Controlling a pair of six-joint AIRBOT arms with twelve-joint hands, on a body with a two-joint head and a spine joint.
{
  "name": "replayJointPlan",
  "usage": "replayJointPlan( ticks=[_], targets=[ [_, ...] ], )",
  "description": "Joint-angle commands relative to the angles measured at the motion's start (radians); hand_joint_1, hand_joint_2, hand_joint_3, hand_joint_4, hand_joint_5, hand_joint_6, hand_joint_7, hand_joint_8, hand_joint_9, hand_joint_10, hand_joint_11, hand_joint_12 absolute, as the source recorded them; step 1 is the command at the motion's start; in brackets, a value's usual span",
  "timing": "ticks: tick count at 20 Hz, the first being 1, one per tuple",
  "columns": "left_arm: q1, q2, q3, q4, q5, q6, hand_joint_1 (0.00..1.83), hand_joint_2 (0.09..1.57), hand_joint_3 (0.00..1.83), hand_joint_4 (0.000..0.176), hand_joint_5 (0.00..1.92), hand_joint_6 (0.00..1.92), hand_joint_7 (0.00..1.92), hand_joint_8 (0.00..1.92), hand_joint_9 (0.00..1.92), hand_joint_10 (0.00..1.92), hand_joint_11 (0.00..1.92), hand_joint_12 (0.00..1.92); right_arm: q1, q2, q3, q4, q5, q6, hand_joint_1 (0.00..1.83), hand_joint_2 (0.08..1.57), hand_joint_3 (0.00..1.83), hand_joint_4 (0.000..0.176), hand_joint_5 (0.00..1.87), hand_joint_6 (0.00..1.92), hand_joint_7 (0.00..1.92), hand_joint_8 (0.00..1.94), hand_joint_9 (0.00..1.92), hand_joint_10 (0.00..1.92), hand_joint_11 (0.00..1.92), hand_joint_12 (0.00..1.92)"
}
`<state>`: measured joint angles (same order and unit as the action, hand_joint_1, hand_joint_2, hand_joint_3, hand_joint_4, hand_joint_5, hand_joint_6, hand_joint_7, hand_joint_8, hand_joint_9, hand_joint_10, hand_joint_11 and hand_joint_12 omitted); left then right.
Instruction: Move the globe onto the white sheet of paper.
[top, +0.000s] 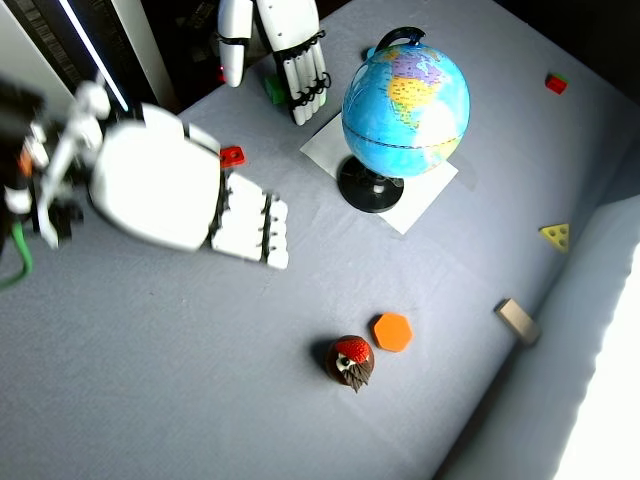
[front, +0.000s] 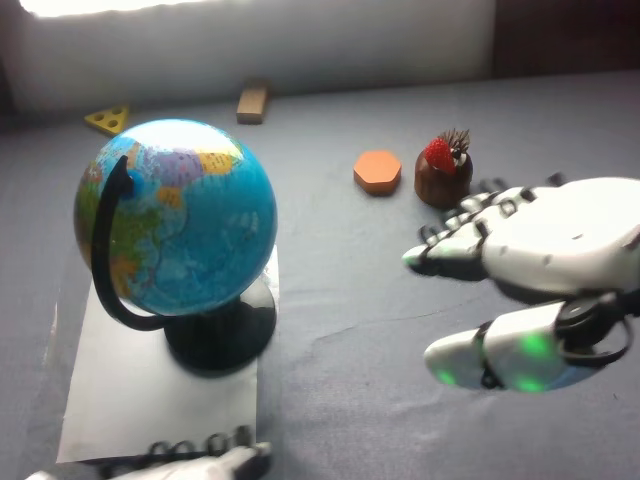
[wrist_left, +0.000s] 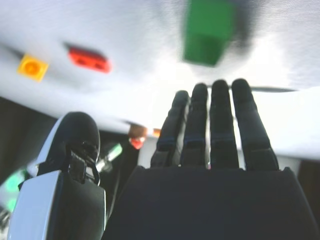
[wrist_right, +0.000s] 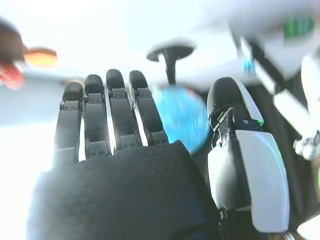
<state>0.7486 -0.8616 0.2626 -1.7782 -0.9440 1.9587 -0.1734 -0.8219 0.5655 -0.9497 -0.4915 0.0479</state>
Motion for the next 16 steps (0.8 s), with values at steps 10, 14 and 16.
replayJointPlan(
  ticks=[10,14,16],
  targets=[
    [-0.287,-0.067,0.047,-0.269,-0.045,0.271,0.23,1.35,0.00,0.000,0.95,0.47,1.17,0.29,0.82,1.16,0.51,1.74,0.073,0.053,-0.114,-0.072,-0.001,0.193,0.01,1.35,0.01,0.000,0.77,1.29,0.97,1.18,0.86,1.58,0.75,1.90],
    [-0.351,-0.062,0.065,-0.331,-0.054,0.343,0.49,1.38,0.00,0.000,0.97,1.66,1.12,1.74,1.10,1.89,0.99,1.92,0.057,0.057,-0.133,-0.258,0.003,0.339,0.46,1.44,0.03,0.000,1.06,1.86,1.22,1.86,1.25,1.91,1.28,1.92],
    [-0.384,-0.062,0.080,-0.372,-0.054,0.392,0.58,1.41,0.01,0.000,1.02,1.91,1.21,1.91,1.24,1.92,1.19,1.92,0.055,0.057,-0.132,-0.265,0.005,0.348,0.62,1.47,0.04,0.000,1.15,1.92,1.28,1.94,1.33,1.92,1.42,1.92]
  ],
)
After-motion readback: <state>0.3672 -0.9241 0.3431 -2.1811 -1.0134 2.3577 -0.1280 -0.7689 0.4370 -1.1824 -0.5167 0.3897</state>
